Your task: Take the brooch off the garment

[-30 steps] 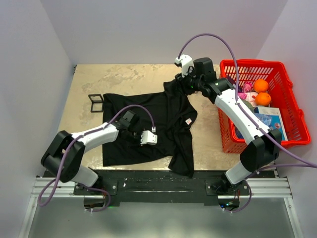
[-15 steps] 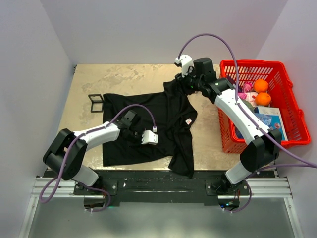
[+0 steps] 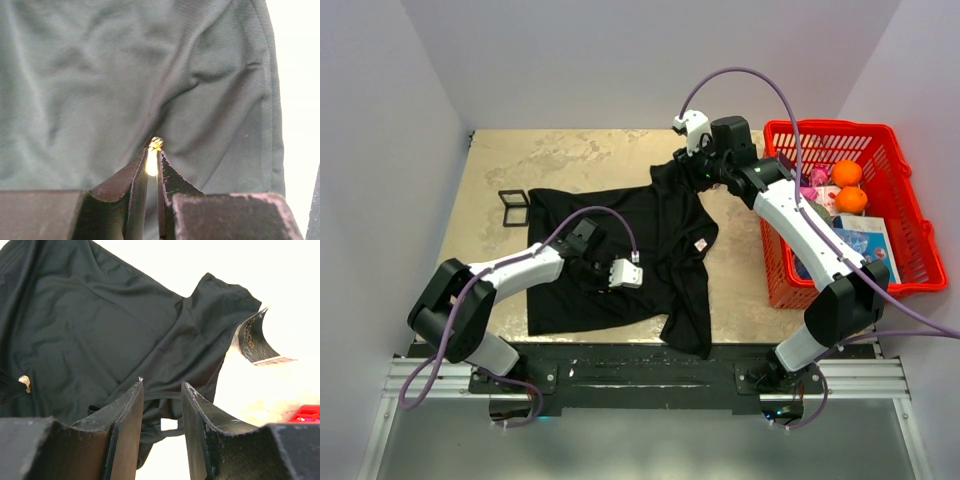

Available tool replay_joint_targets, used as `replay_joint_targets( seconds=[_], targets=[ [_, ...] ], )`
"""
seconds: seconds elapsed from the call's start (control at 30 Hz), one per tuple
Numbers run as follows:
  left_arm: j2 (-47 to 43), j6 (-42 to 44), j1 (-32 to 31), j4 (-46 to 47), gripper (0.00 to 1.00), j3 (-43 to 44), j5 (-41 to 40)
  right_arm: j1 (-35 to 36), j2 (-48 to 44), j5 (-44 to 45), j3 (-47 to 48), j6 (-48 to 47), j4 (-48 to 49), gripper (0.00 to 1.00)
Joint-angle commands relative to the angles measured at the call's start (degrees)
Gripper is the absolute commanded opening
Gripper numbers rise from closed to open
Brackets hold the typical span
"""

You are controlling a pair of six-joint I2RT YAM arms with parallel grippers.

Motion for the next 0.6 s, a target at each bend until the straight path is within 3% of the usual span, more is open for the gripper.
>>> replay_joint_targets(
  seconds=[0.0, 0.27, 0.57],
  targets=[
    [1.8, 0.6, -0.6, -1.1, 0.17, 2.1, 2.4, -0.4, -0.5, 0.9, 0.0, 0.2, 1.2, 0.4],
    [3.6, 0.5, -1.1, 0.3, 0.19, 0.6, 0.5, -0.3, -0.8, 0.8, -1.2, 0.2, 1.5, 0.4],
    [2.8, 3.0, -1.1, 1.1, 0.3, -1.2, -2.7, -0.4, 0.4, 0.4, 0.4, 0.1, 0.9, 0.4]
  ],
)
